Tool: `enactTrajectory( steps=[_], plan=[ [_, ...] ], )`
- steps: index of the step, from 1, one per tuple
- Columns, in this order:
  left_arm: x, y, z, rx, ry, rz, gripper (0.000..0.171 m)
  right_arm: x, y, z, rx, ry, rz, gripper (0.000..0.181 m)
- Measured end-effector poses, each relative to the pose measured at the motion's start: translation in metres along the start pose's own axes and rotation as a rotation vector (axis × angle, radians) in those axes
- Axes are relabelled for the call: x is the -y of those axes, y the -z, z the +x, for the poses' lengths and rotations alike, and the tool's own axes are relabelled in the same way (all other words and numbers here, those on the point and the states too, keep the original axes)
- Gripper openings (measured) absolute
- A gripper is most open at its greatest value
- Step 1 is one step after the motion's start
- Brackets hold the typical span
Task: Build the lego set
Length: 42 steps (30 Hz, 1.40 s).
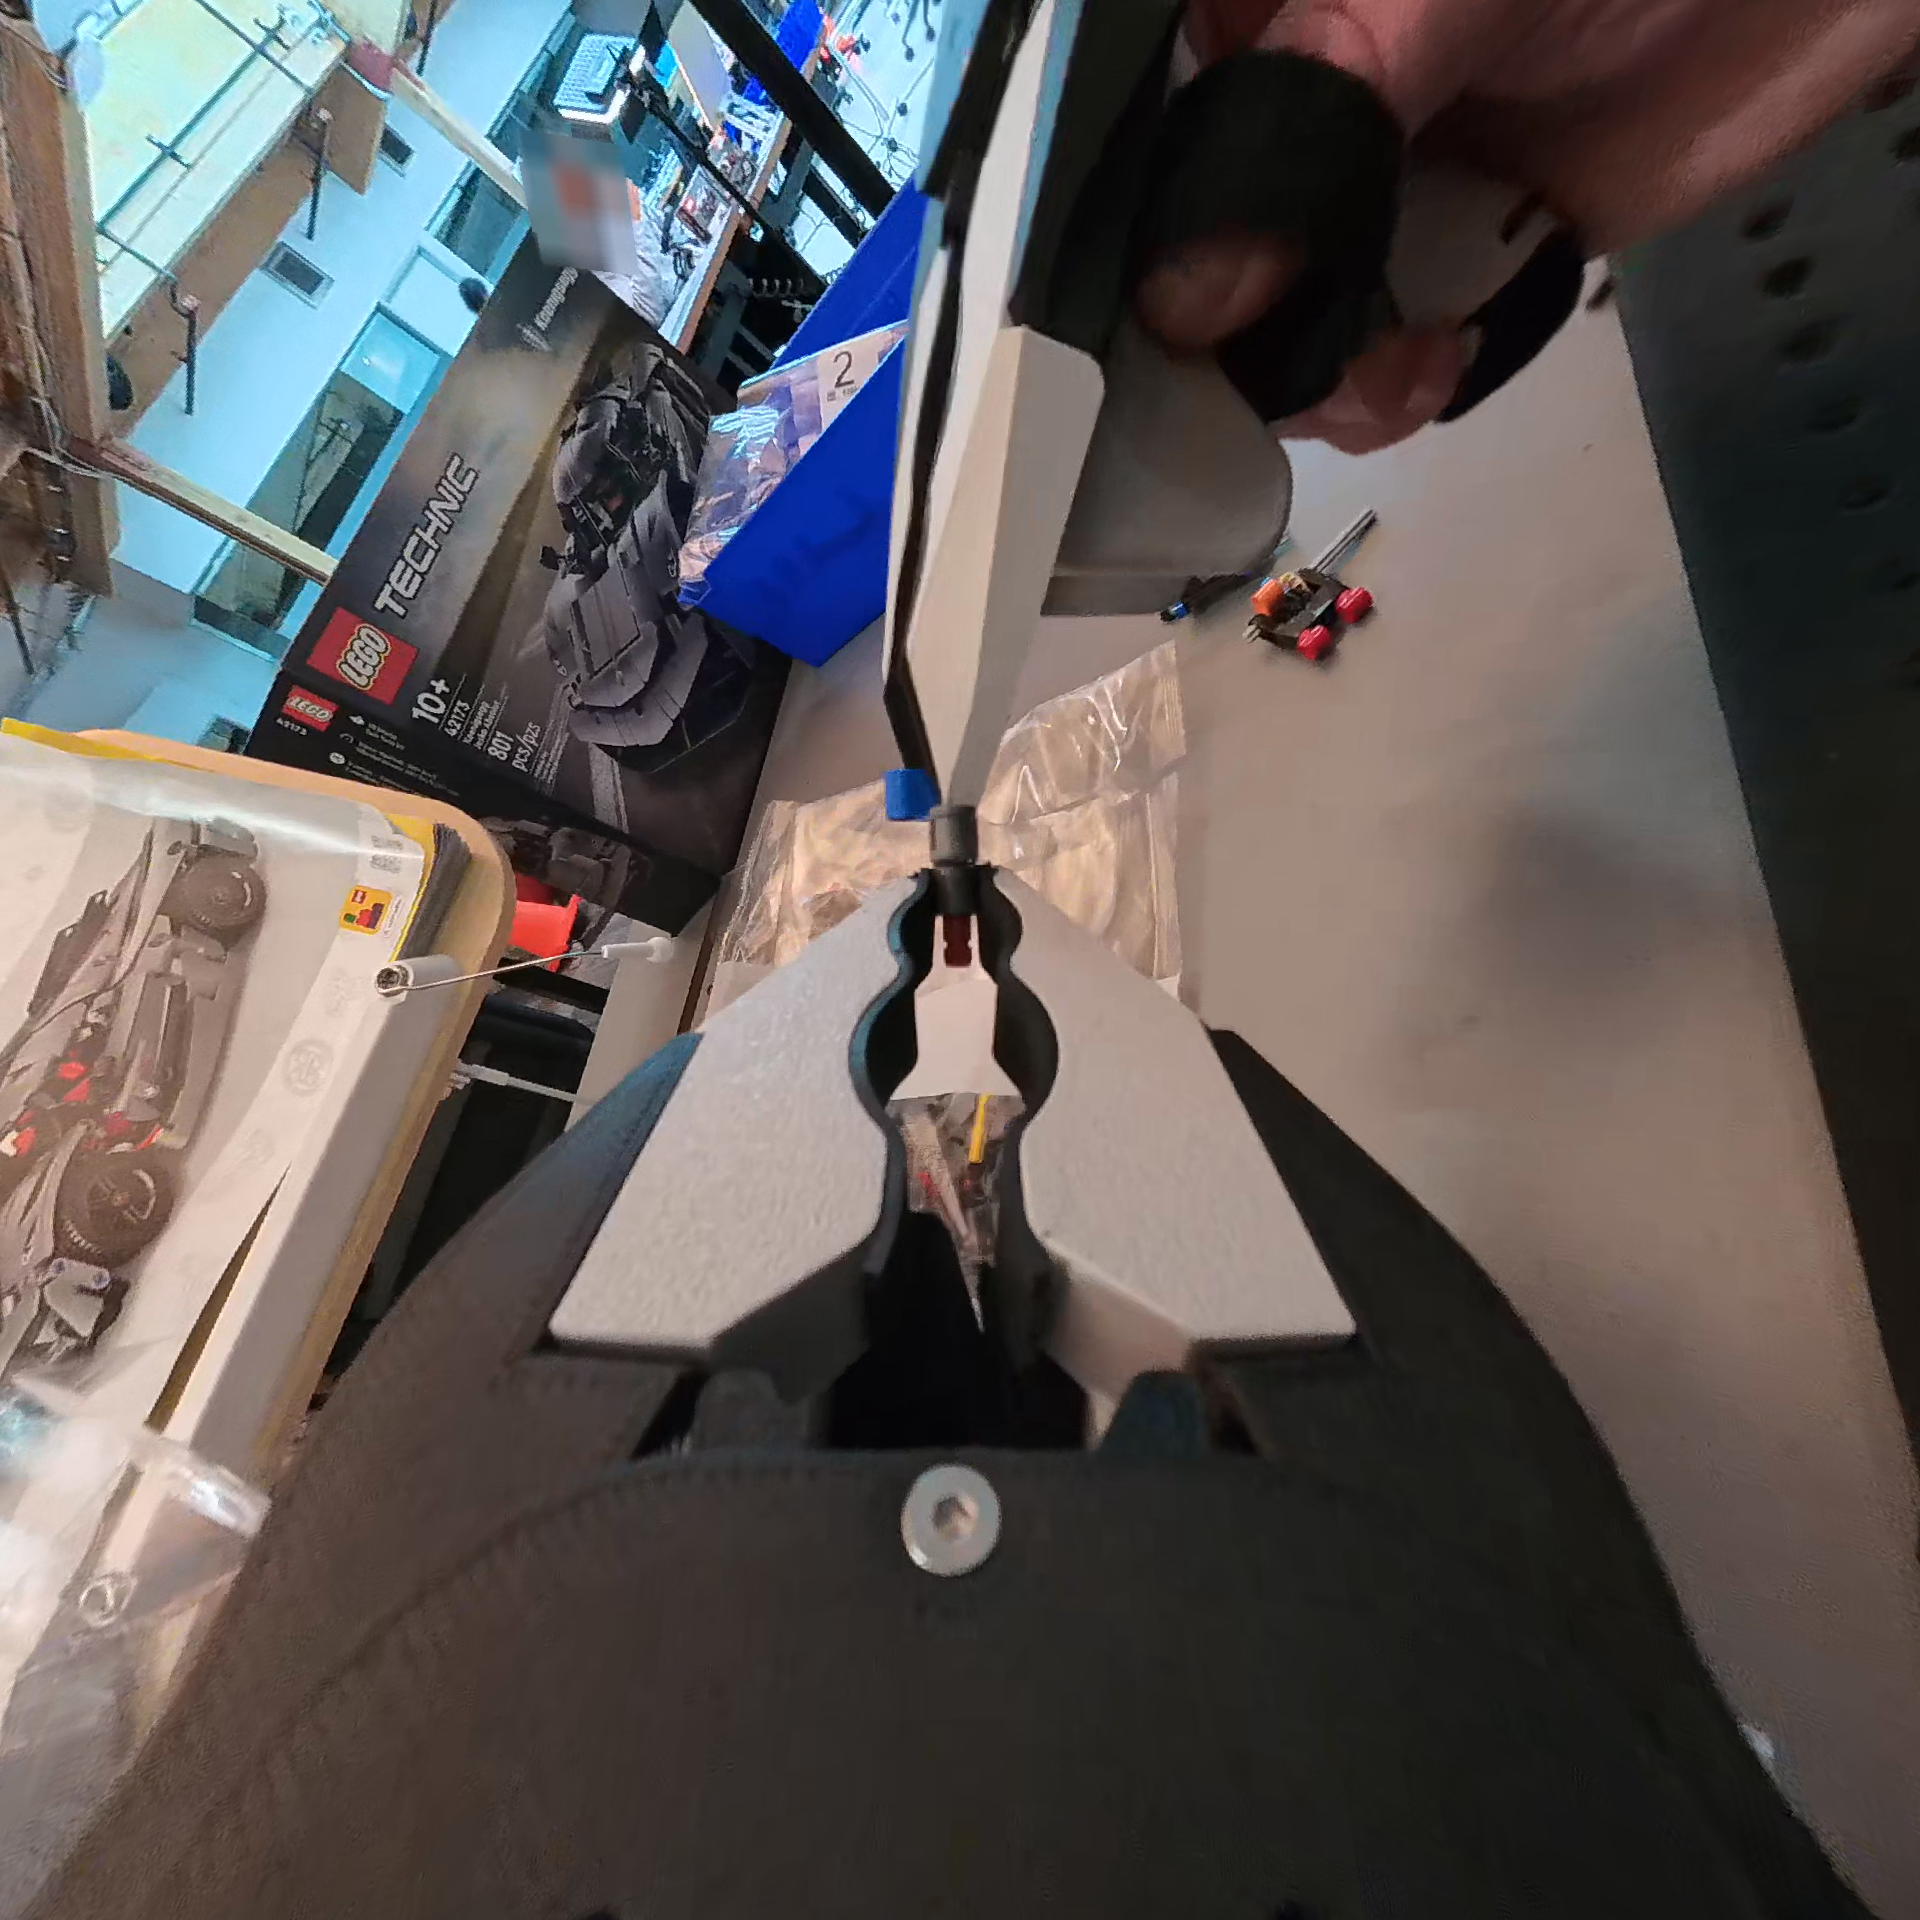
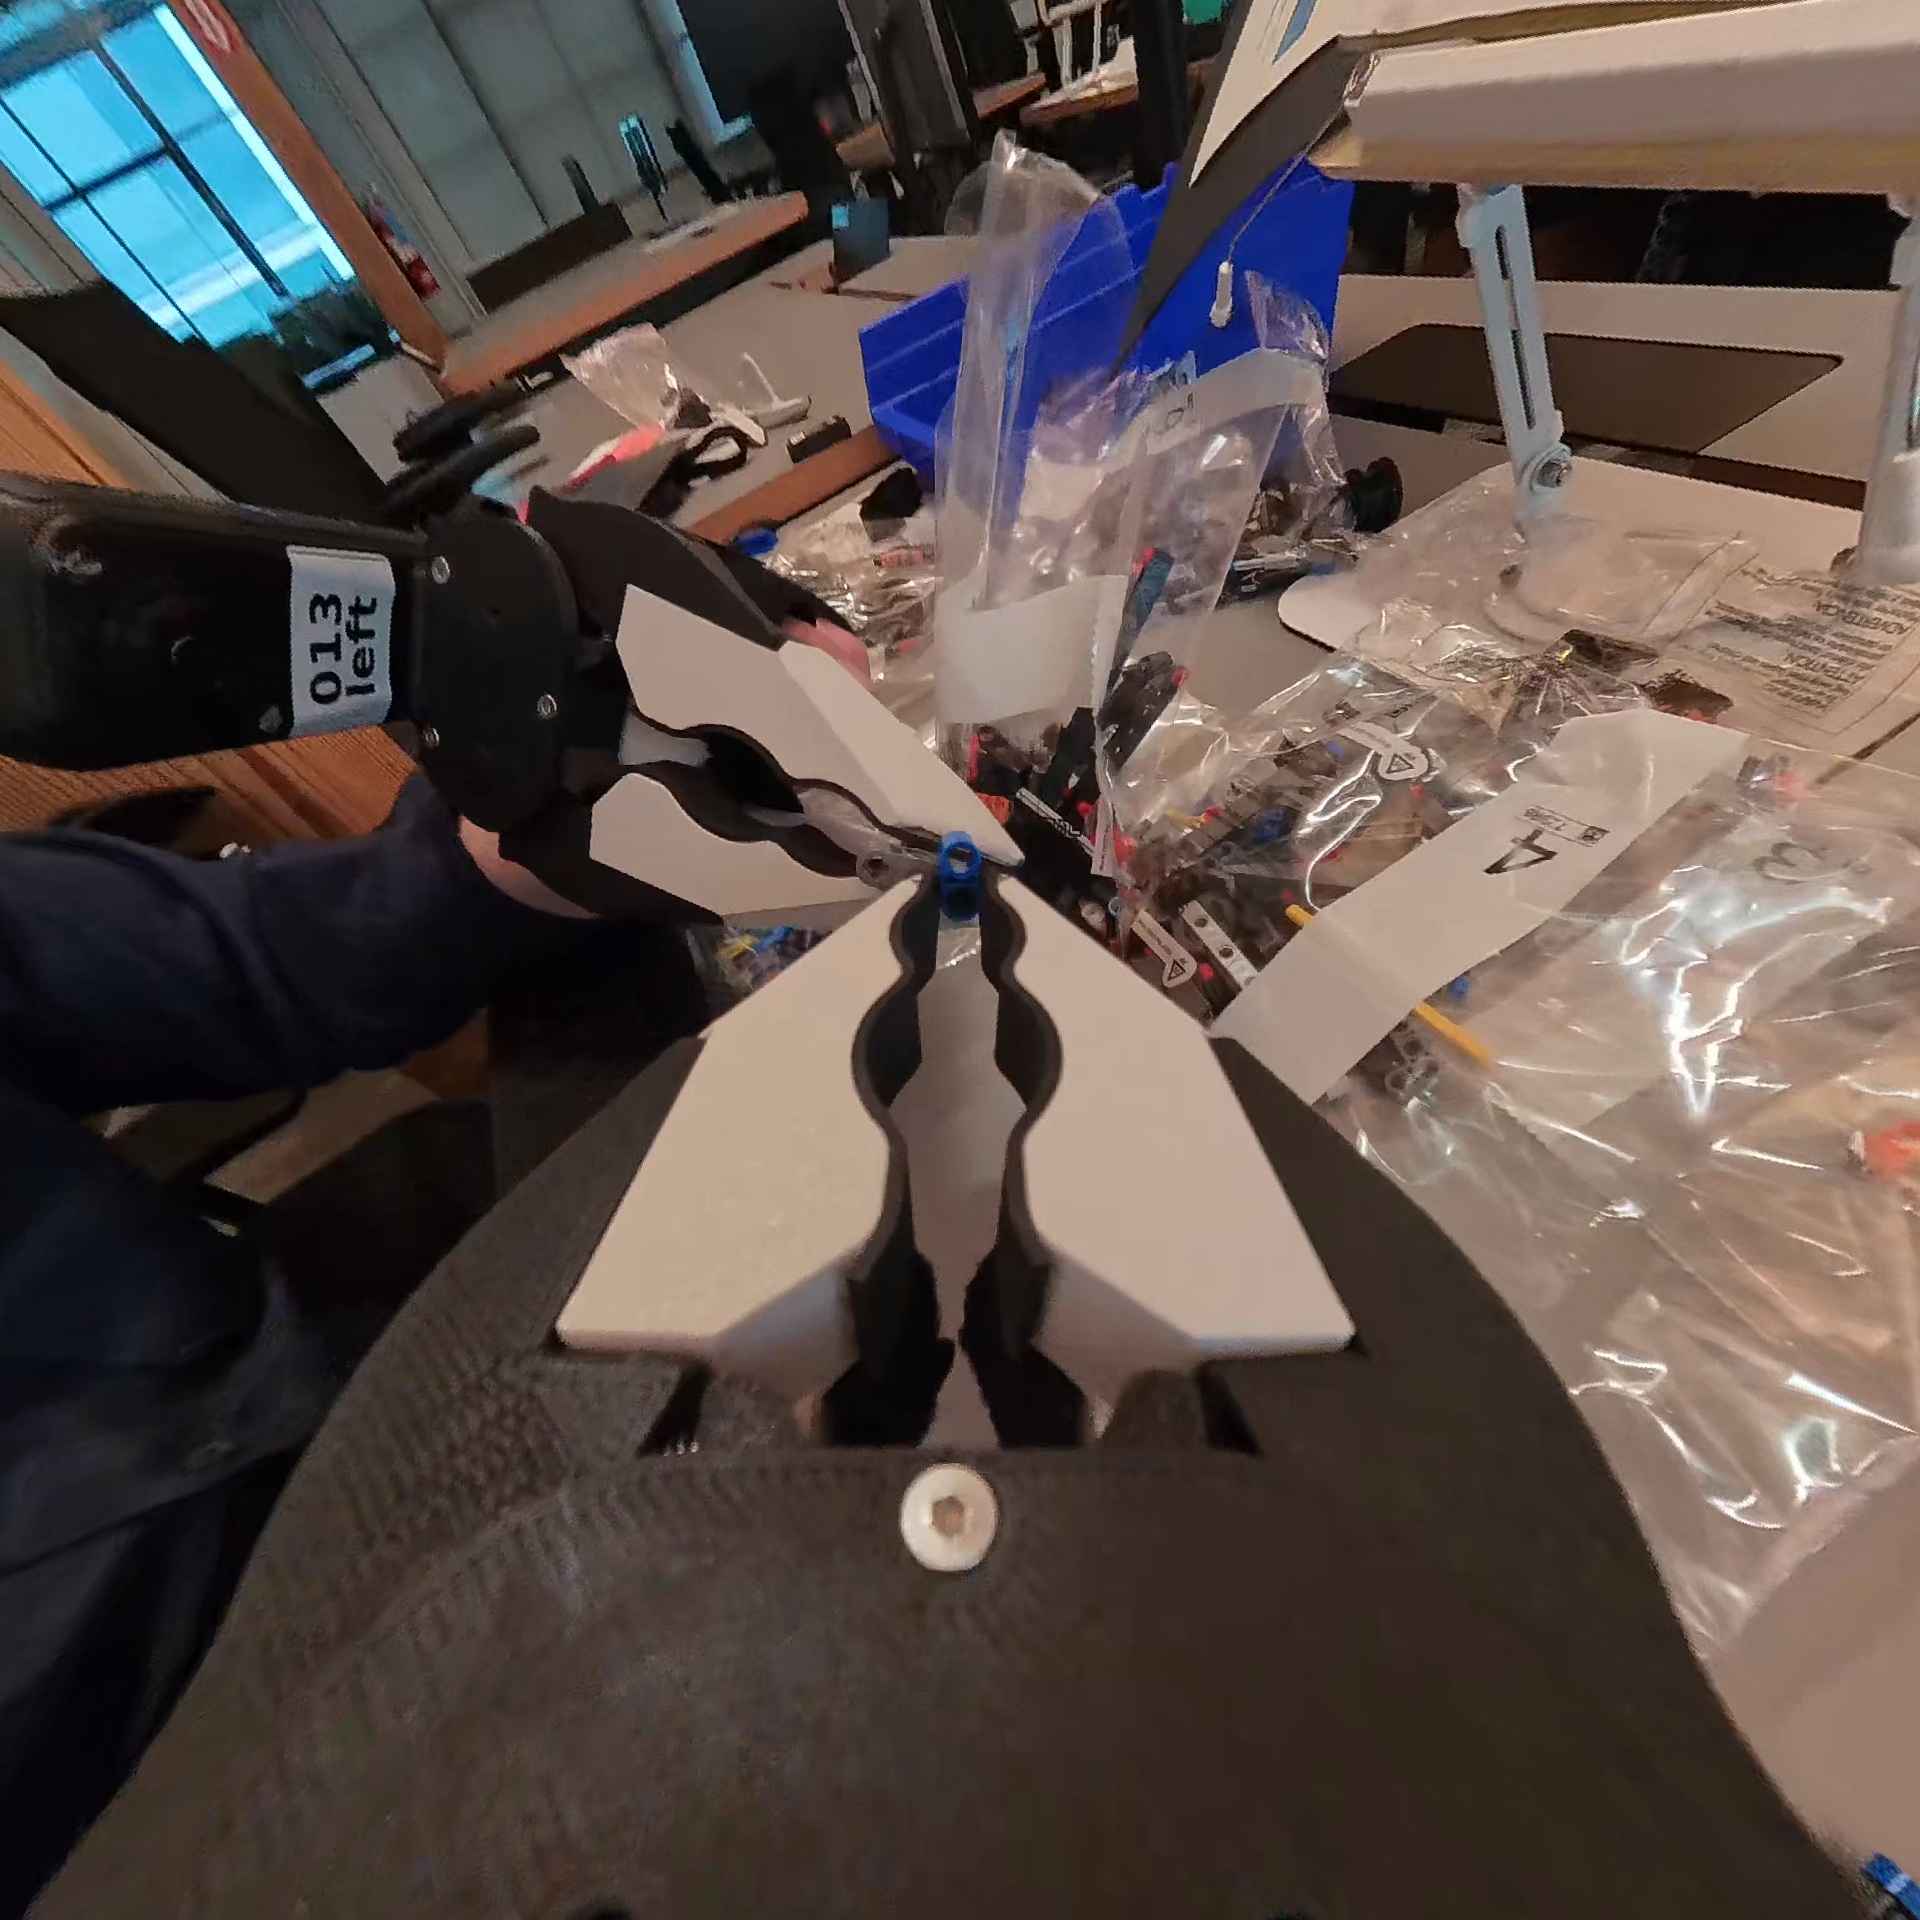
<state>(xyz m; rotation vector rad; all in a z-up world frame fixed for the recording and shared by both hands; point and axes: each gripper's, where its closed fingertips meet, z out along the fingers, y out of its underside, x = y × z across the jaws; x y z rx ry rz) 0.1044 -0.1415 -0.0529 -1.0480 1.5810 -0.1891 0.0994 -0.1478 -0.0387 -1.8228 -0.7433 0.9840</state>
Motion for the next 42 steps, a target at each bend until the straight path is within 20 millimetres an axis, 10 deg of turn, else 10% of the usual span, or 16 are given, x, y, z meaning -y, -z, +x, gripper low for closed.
enactTrajectory(
  steps=[26,30,33,42],
  plan=[
    [-0.002,0.003,0.019,-0.079,-0.02,-0.014,0.007,-0.018,-0.007,-0.011,0.006,0.121,-0.068,0.005],
    [-0.036,0.012,0.005,-0.058,0.044,-0.112,0.005,0.002,0.038,0.006,-0.018,0.044,0.076,0.004],
    [-0.018,0.017,-0.008,-0.037,0.078,-0.033,0.006,0.003,0.052,0.008,-0.069,0.1,0.021,0.005],
    [-0.01,0.01,0.008,-0.139,0.173,0.077,0.007,-0.075,0.008,0.02,-0.083,0.098,-0.358,0.005]
  ],
)
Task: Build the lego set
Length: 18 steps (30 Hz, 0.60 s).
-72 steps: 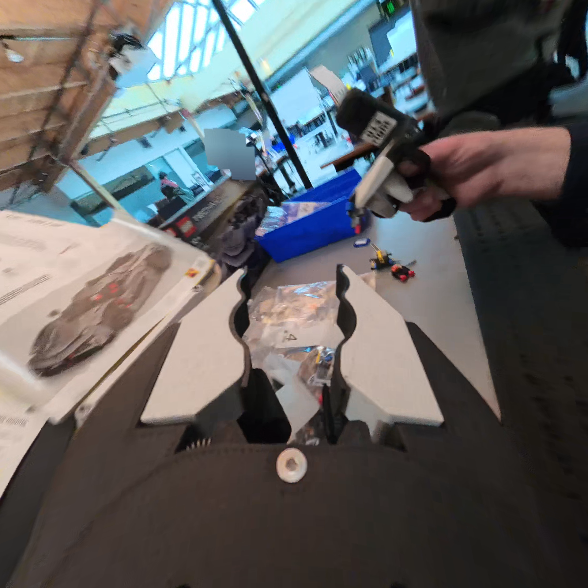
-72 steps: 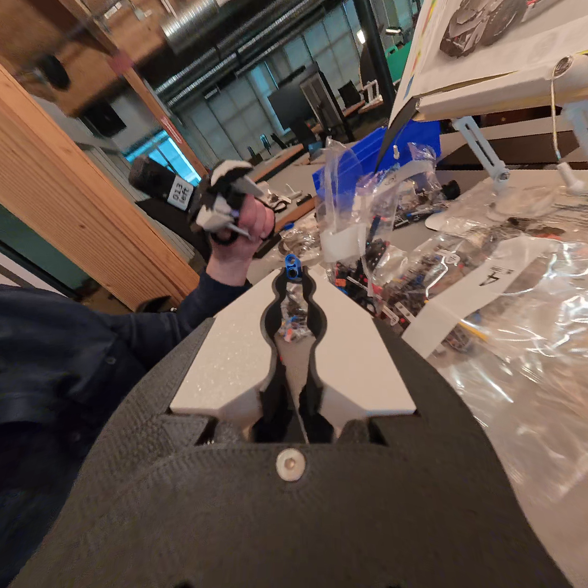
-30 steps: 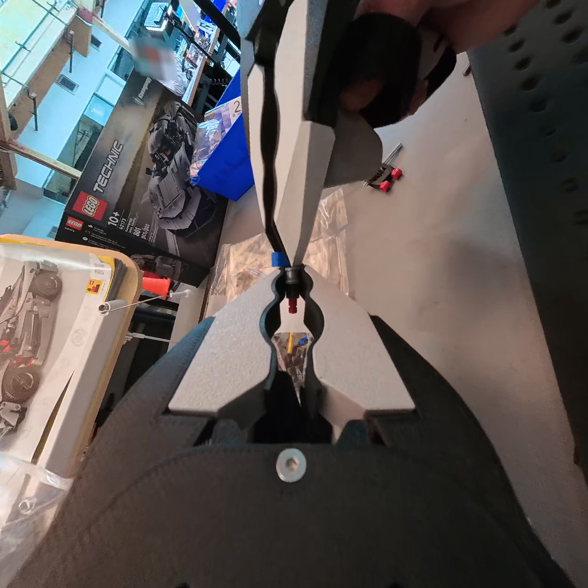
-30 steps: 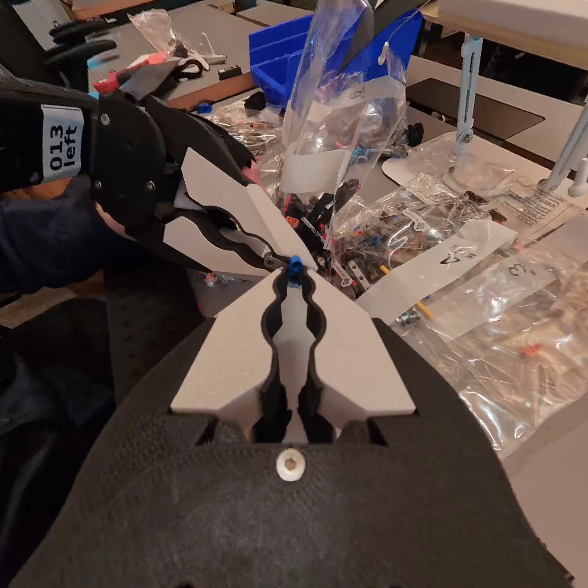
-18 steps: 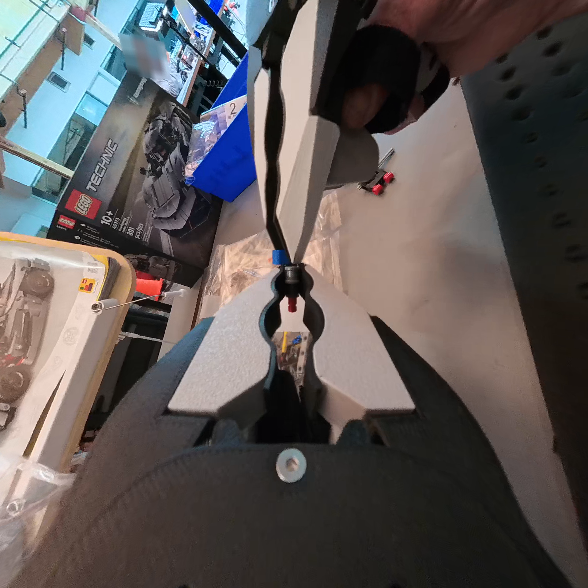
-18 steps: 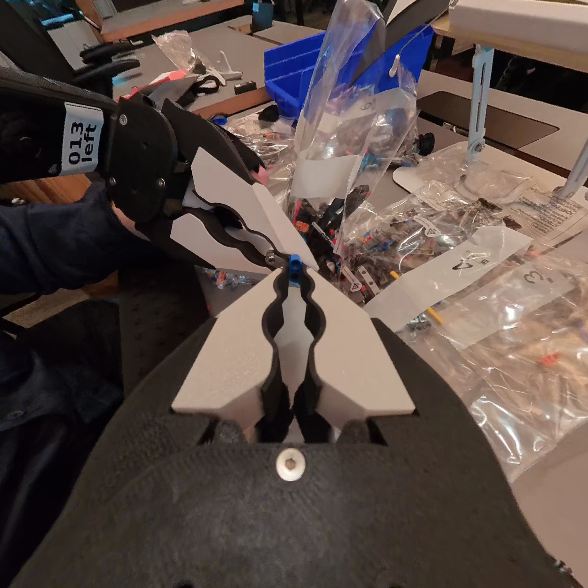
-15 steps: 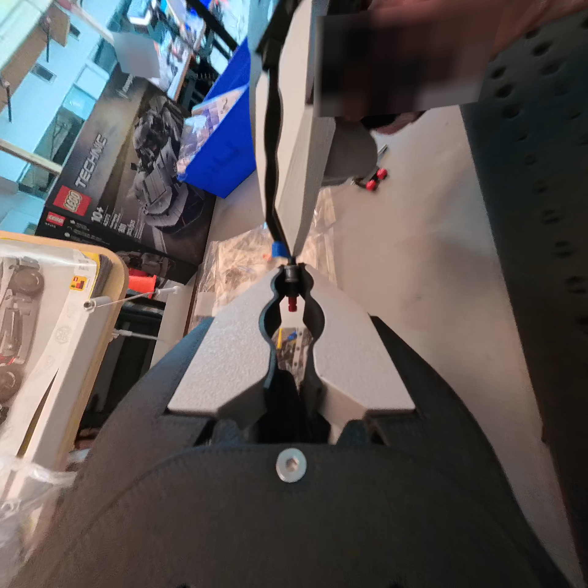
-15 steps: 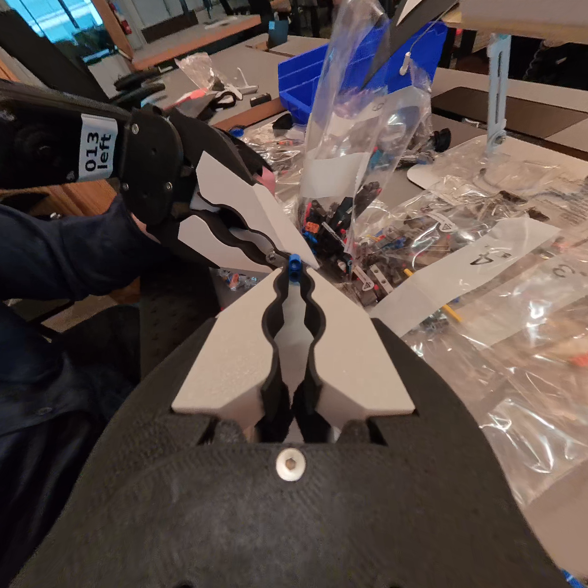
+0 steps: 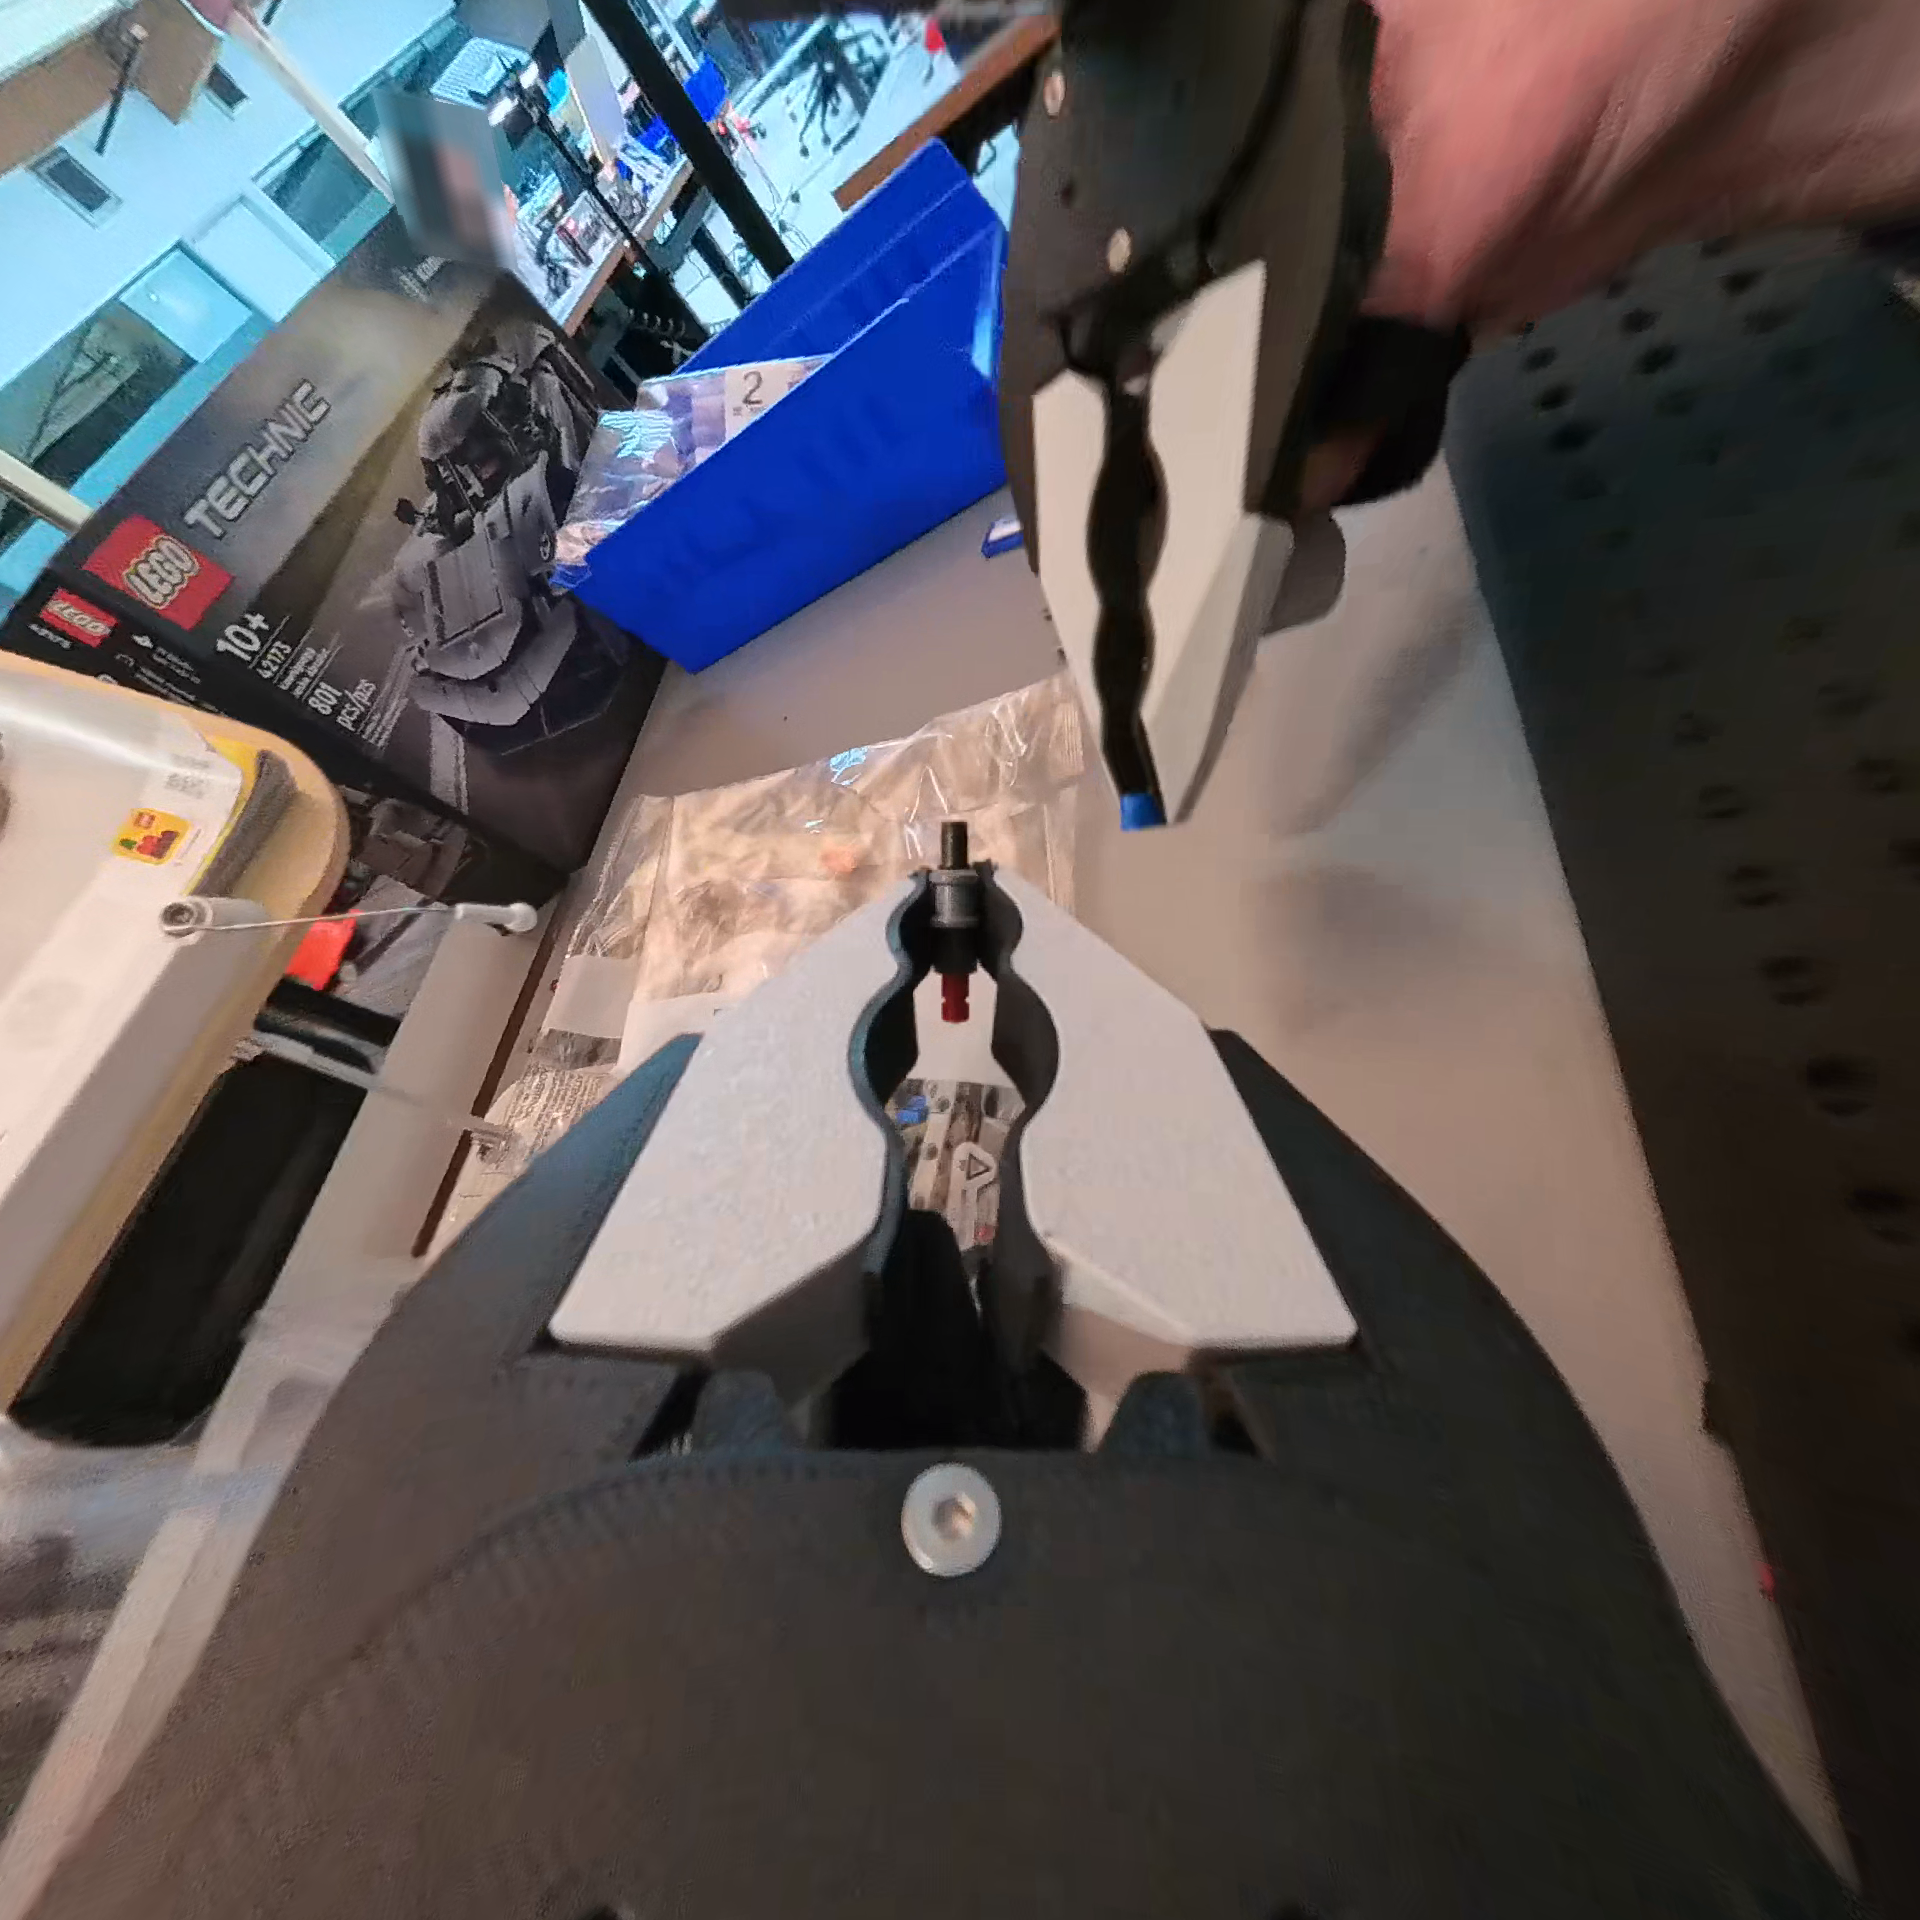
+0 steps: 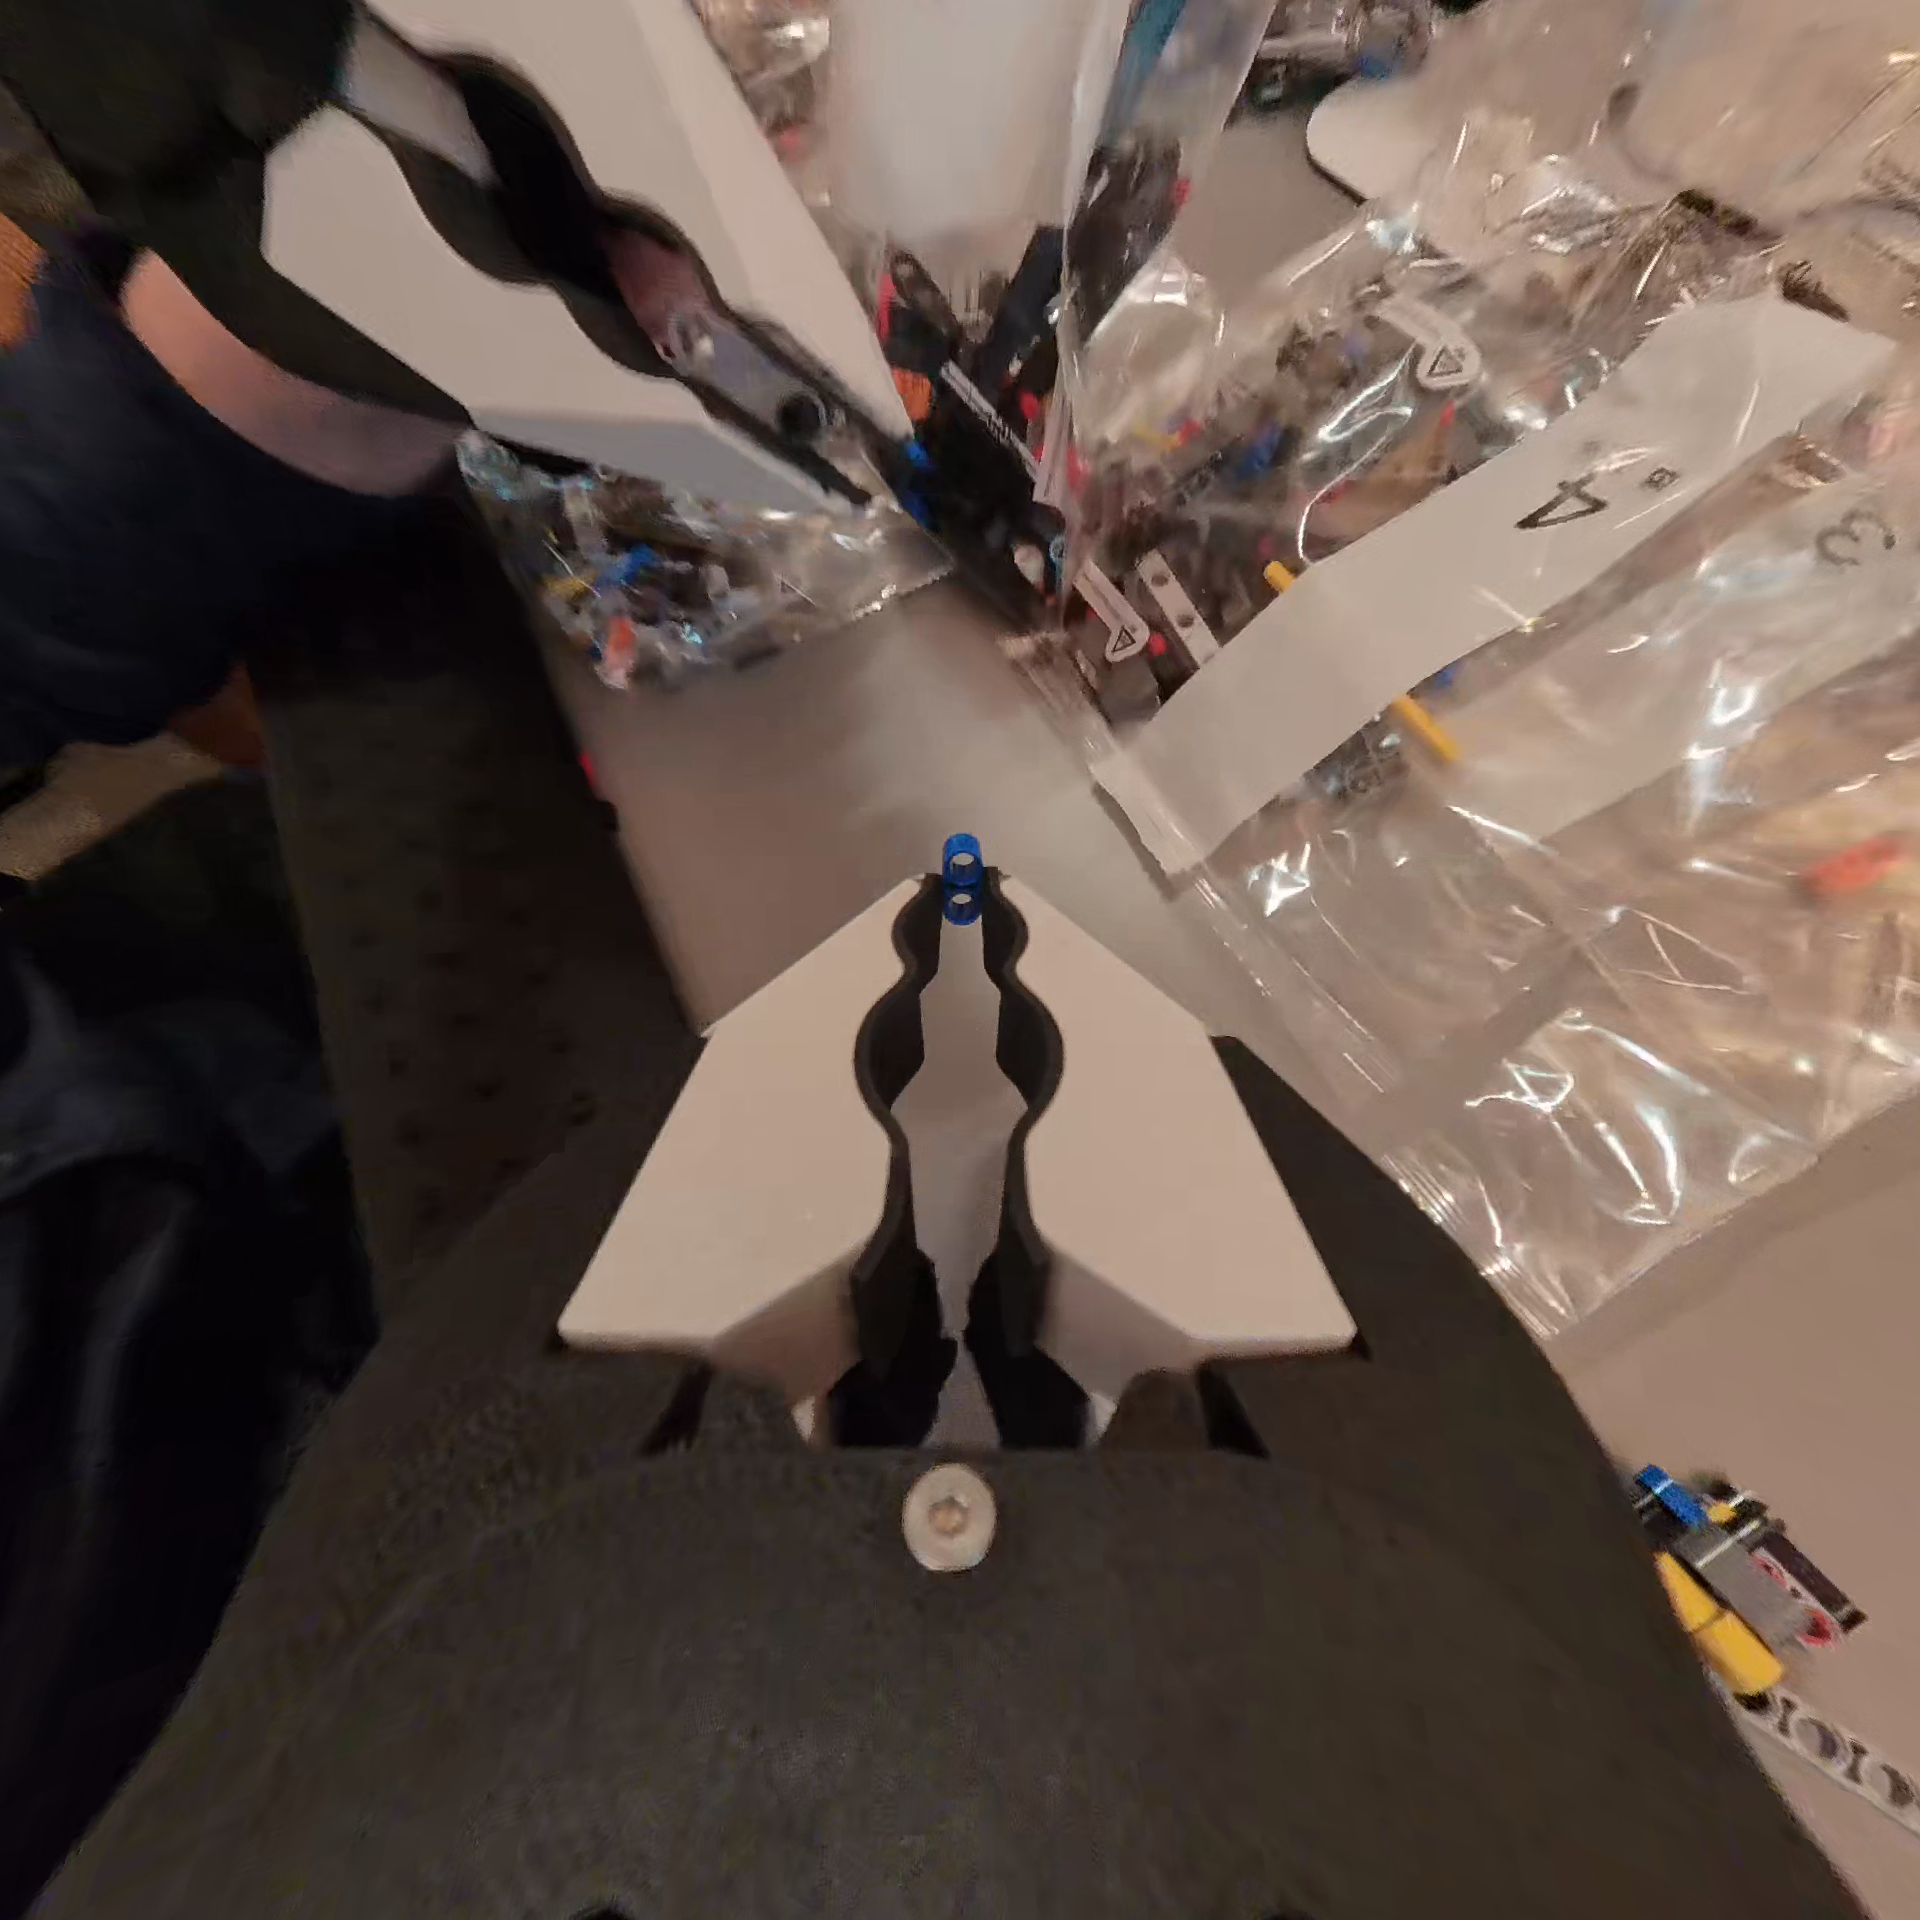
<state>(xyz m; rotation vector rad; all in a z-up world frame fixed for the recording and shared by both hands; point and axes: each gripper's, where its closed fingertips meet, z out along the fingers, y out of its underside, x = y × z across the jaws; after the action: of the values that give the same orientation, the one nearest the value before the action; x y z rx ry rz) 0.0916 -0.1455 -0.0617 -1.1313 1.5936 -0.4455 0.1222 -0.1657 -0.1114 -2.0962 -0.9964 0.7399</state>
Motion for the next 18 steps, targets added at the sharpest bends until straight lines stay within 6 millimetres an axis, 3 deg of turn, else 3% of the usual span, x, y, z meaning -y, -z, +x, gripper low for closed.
enactTrajectory(
  steps=[5,9,11,15,18],
  plan=[
    [-0.007,-0.005,0.004,-0.041,0.038,-0.007,0.006,-0.019,-0.015,0.009,-0.058,0.01,-0.101,0.007],
    [-0.009,-0.007,0.006,-0.035,0.008,-0.034,0.006,-0.019,-0.017,0.016,-0.102,0.034,-0.109,0.016],
    [-0.011,-0.008,0.008,-0.035,-0.004,-0.047,0.007,-0.008,-0.013,0.016,-0.113,0.046,-0.058,0.016],
    [-0.014,-0.013,0.011,-0.029,-0.048,-0.079,0.007,0.03,0.003,0.0,-0.062,0.062,0.145,0.01],
    [-0.013,-0.015,0.013,-0.019,-0.09,-0.094,0.007,0.039,0.002,-0.008,-0.003,0.043,0.183,0.013]
  ],
)
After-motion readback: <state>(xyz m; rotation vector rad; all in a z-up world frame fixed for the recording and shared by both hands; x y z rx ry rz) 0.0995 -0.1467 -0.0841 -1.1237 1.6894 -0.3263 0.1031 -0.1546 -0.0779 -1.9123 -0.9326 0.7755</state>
